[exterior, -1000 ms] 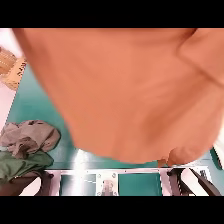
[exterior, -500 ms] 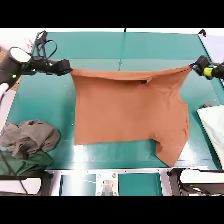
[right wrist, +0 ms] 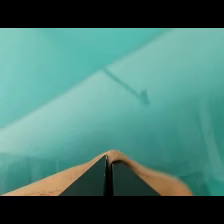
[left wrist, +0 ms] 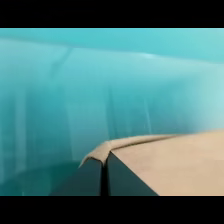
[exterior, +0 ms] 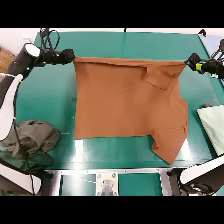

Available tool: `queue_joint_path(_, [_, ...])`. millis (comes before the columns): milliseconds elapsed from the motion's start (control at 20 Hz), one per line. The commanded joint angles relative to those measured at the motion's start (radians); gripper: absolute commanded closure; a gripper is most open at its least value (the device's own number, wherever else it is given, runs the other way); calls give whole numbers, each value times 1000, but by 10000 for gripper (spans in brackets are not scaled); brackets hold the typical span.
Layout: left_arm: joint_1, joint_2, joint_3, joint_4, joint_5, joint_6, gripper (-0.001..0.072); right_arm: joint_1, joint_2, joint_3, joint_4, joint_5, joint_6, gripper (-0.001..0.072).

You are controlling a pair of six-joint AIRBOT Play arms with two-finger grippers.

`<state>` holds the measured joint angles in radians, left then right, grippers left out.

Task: Fold the shirts.

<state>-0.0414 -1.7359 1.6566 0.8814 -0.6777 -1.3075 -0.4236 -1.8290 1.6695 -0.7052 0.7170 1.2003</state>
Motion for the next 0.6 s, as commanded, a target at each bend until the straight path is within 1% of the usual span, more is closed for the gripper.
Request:
queue_joint_path(0, [0, -14, 36, 0, 85, -3, 684, 18, -25, 67, -2, -68, -2, 694])
queue_joint_path(100, [0, -19, 38, 5, 73, -3, 684, 29, -25, 76, -3, -71, -10, 694])
queue_joint_path(200, [0, -33, 37, 60, 5, -6, 684, 34, -25, 75, -31, -48, -31, 694])
queue_joint_path(300, [0, -56, 37, 143, -98, -45, 684, 22, -25, 74, -142, 57, -29, 694])
queue_joint_path(400, [0, -87, 35, 191, -216, -76, 684, 1, -24, 72, -316, 205, 65, 697])
queue_joint_path(450, [-2, -102, 35, 198, -268, -76, 684, -6, -21, 60, -407, 263, 108, 697])
queue_joint_path(550, [-2, -122, 11, 198, -326, -83, 684, -18, -4, 1, -530, 318, 135, 697])
